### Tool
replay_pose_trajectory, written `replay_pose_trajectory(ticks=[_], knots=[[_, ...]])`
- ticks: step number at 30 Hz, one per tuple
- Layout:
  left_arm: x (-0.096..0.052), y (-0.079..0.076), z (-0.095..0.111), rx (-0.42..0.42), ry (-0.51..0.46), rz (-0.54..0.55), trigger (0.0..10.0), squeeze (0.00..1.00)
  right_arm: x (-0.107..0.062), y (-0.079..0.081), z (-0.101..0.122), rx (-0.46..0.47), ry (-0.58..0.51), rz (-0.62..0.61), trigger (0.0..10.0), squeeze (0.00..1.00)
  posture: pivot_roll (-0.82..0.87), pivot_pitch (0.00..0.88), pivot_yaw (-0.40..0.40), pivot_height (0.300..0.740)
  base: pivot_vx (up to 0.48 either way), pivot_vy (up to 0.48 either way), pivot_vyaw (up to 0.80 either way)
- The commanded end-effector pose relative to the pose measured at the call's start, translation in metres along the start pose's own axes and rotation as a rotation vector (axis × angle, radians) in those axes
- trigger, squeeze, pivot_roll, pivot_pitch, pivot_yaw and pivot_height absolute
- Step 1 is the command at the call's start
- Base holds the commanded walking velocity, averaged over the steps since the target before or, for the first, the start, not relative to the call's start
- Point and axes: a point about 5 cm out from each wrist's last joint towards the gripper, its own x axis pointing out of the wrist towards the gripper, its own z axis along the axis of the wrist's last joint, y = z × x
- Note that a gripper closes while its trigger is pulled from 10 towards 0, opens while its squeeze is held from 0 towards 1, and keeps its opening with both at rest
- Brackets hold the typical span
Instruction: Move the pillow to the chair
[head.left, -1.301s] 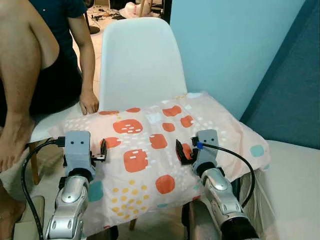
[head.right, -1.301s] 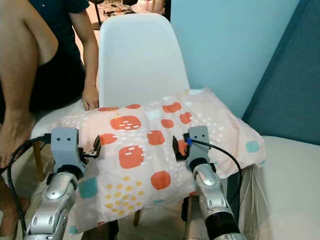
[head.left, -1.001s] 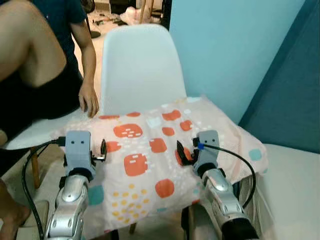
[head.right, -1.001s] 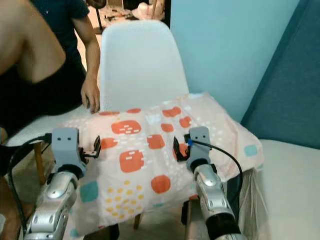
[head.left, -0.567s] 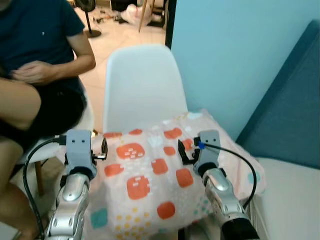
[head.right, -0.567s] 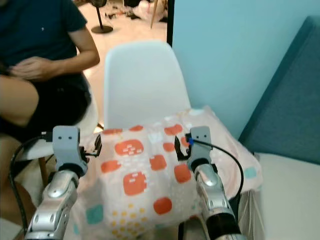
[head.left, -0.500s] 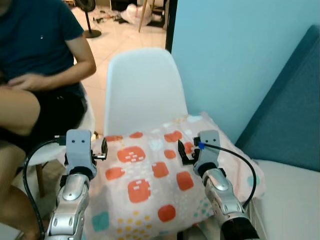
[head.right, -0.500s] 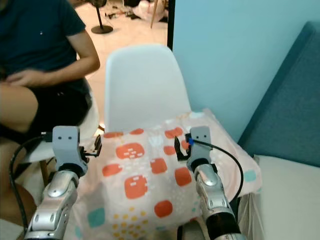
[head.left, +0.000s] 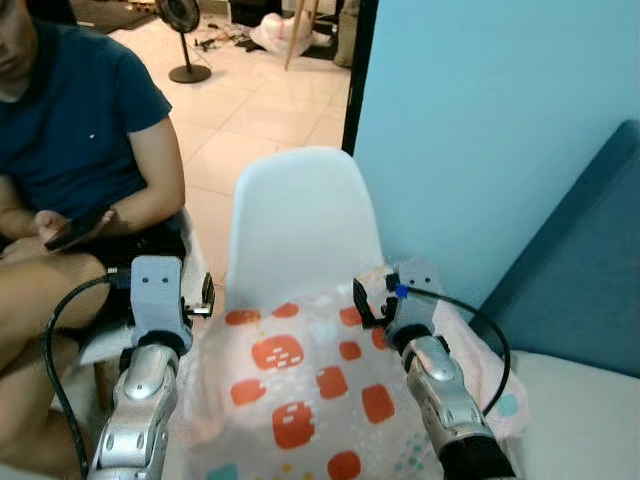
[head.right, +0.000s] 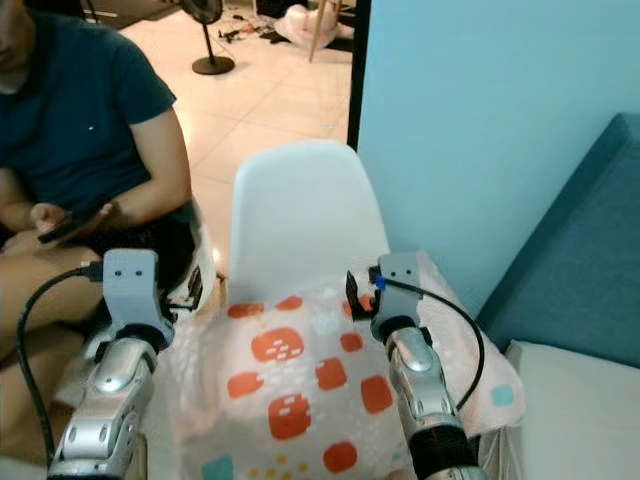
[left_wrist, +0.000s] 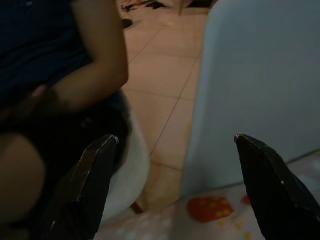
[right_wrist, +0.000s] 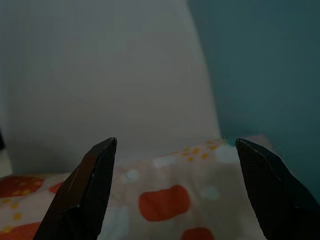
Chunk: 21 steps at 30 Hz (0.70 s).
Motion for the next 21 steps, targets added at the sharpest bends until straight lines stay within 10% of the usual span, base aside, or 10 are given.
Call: replay_pose_trajectory(ticks=[1,8,12,14,18,21], knots=[[-0.002,0.001,-0.002,0.014,0.008,-0.007,10.0,0.0,-0.002,-0.002,-0.004,0.013,0.007,-0.017,10.0,0.0,0.07,0.098,-0.022,0.74,0.0,0.0,0.0],[-0.002,-0.001,-0.012,0.016,0.053,-0.025,10.0,0.0,-0.004,0.001,-0.02,0.014,0.098,-0.002,10.0,0.0,0.07,0.096,-0.02,0.74,0.0,0.0,0.0],[-0.007,-0.002,-0.055,-0.091,0.249,0.014,10.0,0.0,-0.016,0.008,-0.061,-0.035,0.304,0.072,10.0,0.0,0.07,0.089,-0.026,0.74,0.0,0.0,0.0],[-0.023,-0.006,-0.105,-0.174,0.493,0.021,10.0,0.0,-0.028,0.007,-0.087,0.041,0.425,0.035,10.0,0.0,0.06,0.082,-0.028,0.74,0.0,0.0,0.0],[-0.045,-0.017,-0.135,-0.053,0.658,-0.101,10.0,0.0,-0.044,0.008,-0.11,-0.015,0.558,0.038,10.0,0.0,0.05,0.071,-0.024,0.74,0.0,0.0,0.0],[-0.05,-0.022,-0.139,-0.118,0.689,-0.121,10.0,0.0,-0.049,0.015,-0.115,-0.031,0.572,0.1,10.0,0.0,0.05,0.062,-0.025,0.74,0.0,0.0,0.0]])
